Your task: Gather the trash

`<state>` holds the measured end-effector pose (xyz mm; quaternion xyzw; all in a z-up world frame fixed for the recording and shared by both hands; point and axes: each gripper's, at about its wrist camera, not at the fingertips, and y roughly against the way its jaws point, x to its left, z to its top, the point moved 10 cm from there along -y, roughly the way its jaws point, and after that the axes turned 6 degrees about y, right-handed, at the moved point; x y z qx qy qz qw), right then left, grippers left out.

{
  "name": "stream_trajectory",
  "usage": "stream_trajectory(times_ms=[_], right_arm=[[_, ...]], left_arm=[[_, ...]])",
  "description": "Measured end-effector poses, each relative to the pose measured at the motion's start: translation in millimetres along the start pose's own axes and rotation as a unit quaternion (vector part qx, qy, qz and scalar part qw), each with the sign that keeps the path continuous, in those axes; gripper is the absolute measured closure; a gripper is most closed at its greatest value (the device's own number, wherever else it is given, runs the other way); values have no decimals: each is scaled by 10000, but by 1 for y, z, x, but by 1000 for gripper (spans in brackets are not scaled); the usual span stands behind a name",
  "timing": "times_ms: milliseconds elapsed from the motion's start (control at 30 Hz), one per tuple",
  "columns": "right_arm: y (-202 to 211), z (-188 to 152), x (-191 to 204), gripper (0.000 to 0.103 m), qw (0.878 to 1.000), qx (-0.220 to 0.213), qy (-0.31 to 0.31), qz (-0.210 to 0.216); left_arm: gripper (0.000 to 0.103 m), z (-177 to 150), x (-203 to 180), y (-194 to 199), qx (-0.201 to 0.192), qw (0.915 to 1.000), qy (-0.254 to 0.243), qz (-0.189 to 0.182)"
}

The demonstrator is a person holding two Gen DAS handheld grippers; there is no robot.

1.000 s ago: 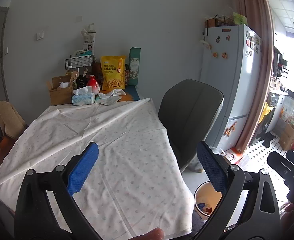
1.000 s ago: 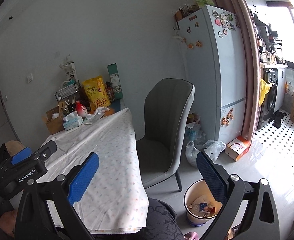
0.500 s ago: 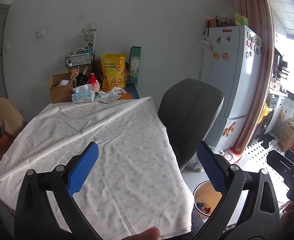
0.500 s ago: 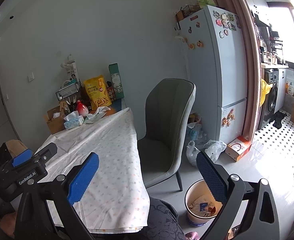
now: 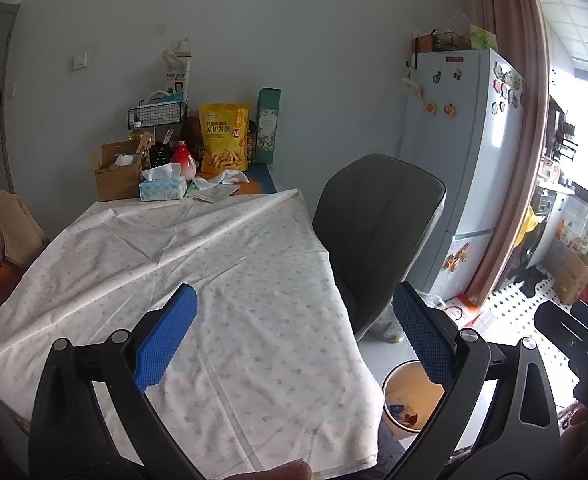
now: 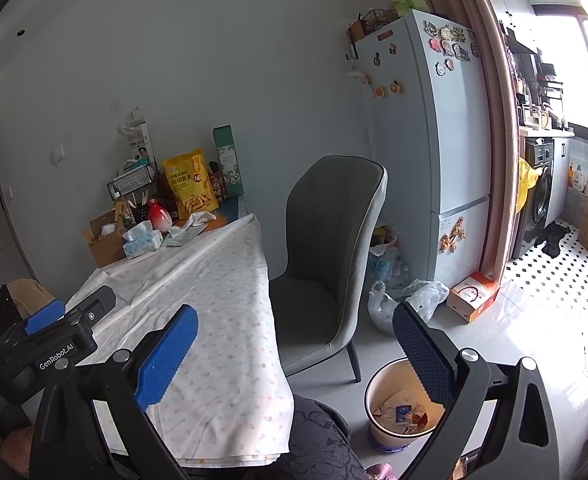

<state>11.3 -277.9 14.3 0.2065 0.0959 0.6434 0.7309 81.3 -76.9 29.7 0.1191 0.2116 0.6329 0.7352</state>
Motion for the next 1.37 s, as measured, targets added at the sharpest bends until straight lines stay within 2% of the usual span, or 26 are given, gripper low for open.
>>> stream_trajectory(times_ms=[767, 1367], right_arm=[[-1, 2, -5, 7, 9999, 0, 45, -136], [-29, -12, -10, 7, 9988, 306, 146, -345]], left_arm=[[6, -6, -7, -6, 30, 9998, -160, -72], [6, -21, 3, -31, 253, 9996, -85, -71]])
